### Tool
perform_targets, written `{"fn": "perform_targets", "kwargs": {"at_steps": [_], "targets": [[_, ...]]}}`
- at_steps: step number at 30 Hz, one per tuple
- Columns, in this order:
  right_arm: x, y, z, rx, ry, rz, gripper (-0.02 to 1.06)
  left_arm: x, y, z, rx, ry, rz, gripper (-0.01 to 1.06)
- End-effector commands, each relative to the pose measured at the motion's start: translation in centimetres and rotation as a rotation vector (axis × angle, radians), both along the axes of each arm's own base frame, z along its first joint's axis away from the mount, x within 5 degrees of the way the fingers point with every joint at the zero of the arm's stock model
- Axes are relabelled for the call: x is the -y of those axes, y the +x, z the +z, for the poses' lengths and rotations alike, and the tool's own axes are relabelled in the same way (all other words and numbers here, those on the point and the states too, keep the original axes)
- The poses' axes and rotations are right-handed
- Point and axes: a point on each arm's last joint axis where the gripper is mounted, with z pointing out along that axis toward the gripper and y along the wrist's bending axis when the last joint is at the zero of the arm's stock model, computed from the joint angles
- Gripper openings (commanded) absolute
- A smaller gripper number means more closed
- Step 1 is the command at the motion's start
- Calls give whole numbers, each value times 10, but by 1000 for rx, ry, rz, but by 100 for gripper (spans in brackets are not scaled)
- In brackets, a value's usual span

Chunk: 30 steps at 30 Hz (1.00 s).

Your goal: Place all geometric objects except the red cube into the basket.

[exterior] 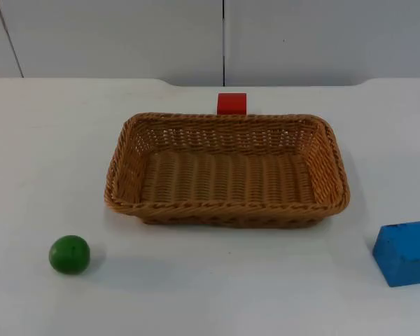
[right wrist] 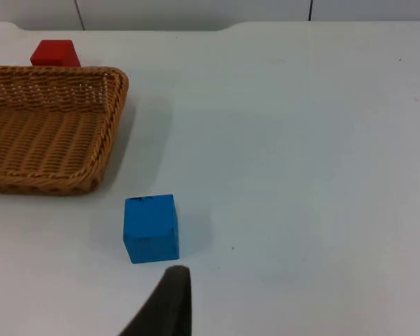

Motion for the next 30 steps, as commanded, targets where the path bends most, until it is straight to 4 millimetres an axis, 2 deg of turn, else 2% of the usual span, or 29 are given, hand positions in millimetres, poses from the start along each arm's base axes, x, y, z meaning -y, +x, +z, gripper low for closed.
{"fn": "perform_targets", "kwargs": {"at_steps": [1, 4, 8, 9, 14, 21, 25, 28, 30], "targets": [[0, 0, -1, 0, 3, -7, 105, 1, 1, 2, 7, -12, 0, 105], [0, 0, -1, 0, 3, -7, 105, 2, 3, 10, 7, -23, -7, 105], [0, 0, -1, 0, 3, -7, 105, 2, 11, 34, -6, -29, -11, 105], [0, 0, -1, 0, 3, -7, 105, 2, 11, 34, -6, -29, -11, 105], [0, 0, -1, 0, 3, -7, 105, 1, 32, 51, -82, -17, -22, 105], [0, 0, -1, 0, 3, -7, 105, 4, 59, 49, -187, 4, -85, 105], [0, 0, -1, 0, 3, -7, 105, 15, 85, 43, -287, -27, -237, 105], [0, 0, -1, 0, 3, -7, 105, 18, 97, 39, -331, -38, -292, 105], [0, 0, -1, 0, 3, -7, 105, 21, 112, 33, -388, -59, -340, 105]]}}
